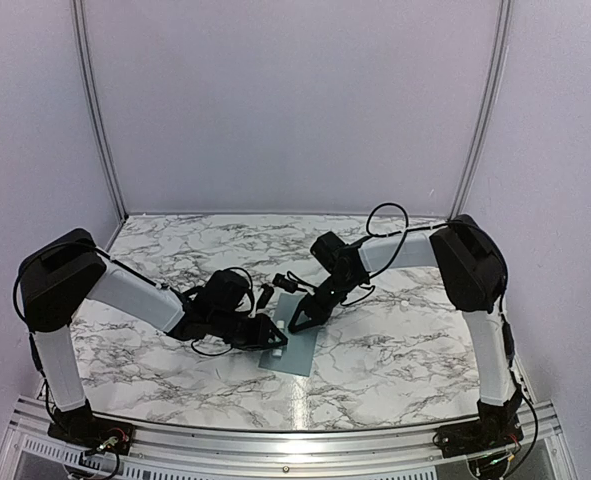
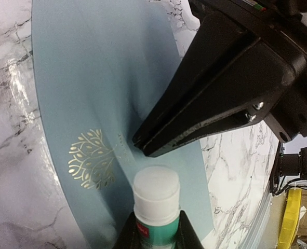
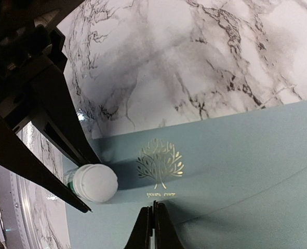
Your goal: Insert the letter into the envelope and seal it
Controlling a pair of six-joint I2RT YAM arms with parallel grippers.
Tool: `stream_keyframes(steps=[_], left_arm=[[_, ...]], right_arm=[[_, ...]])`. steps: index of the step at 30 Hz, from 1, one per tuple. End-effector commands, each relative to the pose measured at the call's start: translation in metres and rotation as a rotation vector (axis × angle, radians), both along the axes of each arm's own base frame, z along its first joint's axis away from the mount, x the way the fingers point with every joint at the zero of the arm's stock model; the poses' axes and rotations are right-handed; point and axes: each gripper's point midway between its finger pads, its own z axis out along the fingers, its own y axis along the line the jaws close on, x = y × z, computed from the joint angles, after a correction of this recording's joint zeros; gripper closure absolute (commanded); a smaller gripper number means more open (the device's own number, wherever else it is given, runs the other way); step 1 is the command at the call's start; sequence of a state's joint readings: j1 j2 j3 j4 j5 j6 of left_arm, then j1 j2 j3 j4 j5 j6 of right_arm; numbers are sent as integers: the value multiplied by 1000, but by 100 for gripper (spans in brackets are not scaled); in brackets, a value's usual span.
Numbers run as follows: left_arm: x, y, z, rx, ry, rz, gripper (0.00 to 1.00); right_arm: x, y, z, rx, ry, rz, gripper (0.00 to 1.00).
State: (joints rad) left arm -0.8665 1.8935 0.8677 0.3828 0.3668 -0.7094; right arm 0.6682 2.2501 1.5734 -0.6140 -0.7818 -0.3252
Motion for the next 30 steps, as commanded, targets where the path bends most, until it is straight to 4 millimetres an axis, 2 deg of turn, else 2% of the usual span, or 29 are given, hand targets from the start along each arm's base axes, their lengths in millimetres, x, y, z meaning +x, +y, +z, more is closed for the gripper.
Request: stream_keyframes(steps=[1,4,7,13,19,21,23,27,30], left_arm=[[3,6,1,44,-29,-5,100],[11,4,33,4,-108,6,100],[15,9,54,-13,-170,22,100],[26,35,62,13,-187,81,100],[46,65,76,148,-250,120,100],[52,69,87,175,-283,117,100],[57,75,100,199,-316,112,100],[69,91,126,256,-385,127,100],[81,102,152,282,-449,142,100]], right_arm=[[10,-24,-37,-131,-37,-50,97],[11,-25,-38,-135,-42,-54,97],[11,-25,-39,-136,-39,-55,97],[12,-25,-39,-132,-39,-59,97],[17,-22,-23,-106,-63,-64,97],[19,-17,-3,-69,-79,-60,96],[26,-14,26,-32,-124,-57,95],[50,-17,110,64,-283,-75,93],[71,-42,172,117,-427,-145,89]])
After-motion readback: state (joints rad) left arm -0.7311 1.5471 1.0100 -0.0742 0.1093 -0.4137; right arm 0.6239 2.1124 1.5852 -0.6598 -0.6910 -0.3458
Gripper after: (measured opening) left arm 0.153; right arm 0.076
